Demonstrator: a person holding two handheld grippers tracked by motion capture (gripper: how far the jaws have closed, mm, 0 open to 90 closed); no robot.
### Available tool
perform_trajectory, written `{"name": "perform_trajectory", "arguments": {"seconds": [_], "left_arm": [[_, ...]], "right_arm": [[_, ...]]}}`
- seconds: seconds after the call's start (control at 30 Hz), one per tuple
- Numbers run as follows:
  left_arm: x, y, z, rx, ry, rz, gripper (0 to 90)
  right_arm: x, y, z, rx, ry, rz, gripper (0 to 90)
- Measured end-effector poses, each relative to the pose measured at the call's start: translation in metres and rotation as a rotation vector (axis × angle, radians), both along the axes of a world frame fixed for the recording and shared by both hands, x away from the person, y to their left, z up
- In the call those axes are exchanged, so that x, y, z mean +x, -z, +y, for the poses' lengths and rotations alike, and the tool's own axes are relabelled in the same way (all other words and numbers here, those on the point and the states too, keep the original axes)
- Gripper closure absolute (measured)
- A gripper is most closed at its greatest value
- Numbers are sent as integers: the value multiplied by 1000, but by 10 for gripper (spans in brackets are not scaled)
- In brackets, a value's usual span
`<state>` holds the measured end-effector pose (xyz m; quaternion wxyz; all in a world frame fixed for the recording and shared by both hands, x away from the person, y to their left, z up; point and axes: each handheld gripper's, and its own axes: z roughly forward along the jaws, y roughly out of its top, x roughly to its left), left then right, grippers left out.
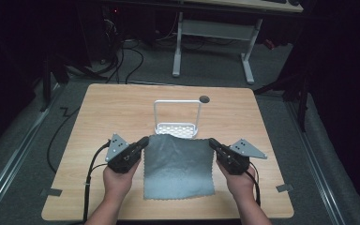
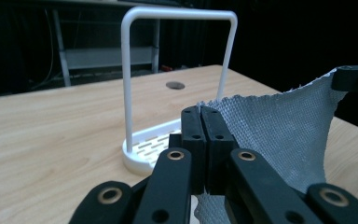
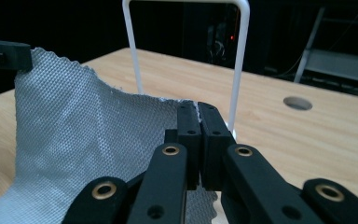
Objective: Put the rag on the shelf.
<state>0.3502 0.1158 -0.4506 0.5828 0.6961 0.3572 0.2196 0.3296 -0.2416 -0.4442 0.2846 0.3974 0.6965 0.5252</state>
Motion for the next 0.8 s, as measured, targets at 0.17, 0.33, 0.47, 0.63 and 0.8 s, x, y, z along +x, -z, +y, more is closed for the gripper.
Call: {"name": "perform_trajectory", "arguments": {"seconds": [0.17,0.33,0.47,0.63,0.8], "left_arm": [[-5,-13,1,-24,-3,-39,897],[-6,-27,2,-26,-6,-77,898],[-4,-41,2,-26,-8,-116,899],[1,-59,2,-29,-19,-158,899],[7,-77,5,-37,-32,-194,900]], "right_arm": [[-2,-11,-1,15,0,-34,891],[-4,-26,0,29,0,-70,891],[-3,-41,2,38,-8,-116,891],[-1,-57,3,40,-9,-154,891],[1,-70,2,45,-6,-181,891]]}}
